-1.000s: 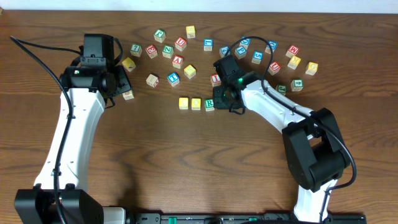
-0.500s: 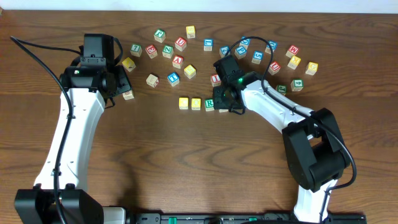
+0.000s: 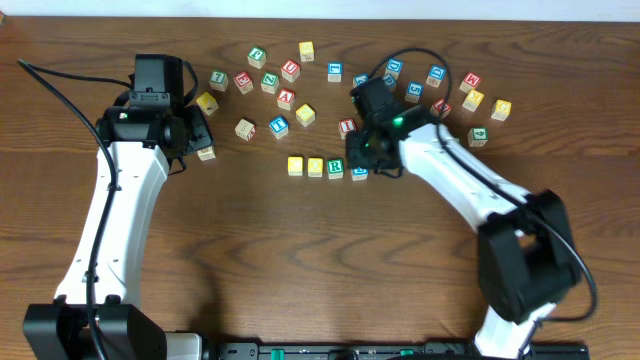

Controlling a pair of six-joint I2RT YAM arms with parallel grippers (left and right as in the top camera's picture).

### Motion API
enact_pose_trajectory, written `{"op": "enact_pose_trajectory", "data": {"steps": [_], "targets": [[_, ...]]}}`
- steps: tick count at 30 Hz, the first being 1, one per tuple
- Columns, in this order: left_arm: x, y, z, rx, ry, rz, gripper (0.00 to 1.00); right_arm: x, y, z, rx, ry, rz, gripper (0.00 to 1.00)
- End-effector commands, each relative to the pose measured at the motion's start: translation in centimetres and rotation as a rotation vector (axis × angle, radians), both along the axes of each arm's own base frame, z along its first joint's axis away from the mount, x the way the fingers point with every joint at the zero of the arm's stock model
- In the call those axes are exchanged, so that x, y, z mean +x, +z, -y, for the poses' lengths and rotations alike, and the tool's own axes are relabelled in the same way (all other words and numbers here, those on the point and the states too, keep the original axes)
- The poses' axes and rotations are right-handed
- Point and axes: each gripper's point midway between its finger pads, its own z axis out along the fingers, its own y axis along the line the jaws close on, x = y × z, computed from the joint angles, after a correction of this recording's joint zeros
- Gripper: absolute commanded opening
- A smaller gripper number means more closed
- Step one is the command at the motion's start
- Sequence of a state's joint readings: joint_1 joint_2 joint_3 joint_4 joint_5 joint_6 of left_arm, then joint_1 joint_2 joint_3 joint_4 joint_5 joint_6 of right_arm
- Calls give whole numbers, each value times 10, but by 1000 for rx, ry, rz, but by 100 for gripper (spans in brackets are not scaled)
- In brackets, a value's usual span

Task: Spell out CORL

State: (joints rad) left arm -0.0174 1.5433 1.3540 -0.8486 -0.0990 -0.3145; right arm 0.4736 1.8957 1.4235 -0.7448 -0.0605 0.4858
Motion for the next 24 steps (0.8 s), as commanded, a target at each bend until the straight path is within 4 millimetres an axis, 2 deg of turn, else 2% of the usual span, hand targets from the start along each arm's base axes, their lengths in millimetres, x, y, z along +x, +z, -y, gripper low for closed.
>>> {"op": "enact_pose_trajectory", "data": {"steps": [1, 7, 17, 24], "targets": [[-1, -14, 12, -36, -26, -40, 63, 7, 22, 14, 18, -46, 24, 49], [2, -33, 29, -34, -70, -94, 63, 0, -9, 34, -9, -127, -70, 42], [1, -52, 56, -27, -143, -147, 57, -13, -62, 26, -3, -129, -221, 35], [0, -57, 65, -39, -164, -162, 57, -14, -67, 23, 11, -124, -235, 35]]}}
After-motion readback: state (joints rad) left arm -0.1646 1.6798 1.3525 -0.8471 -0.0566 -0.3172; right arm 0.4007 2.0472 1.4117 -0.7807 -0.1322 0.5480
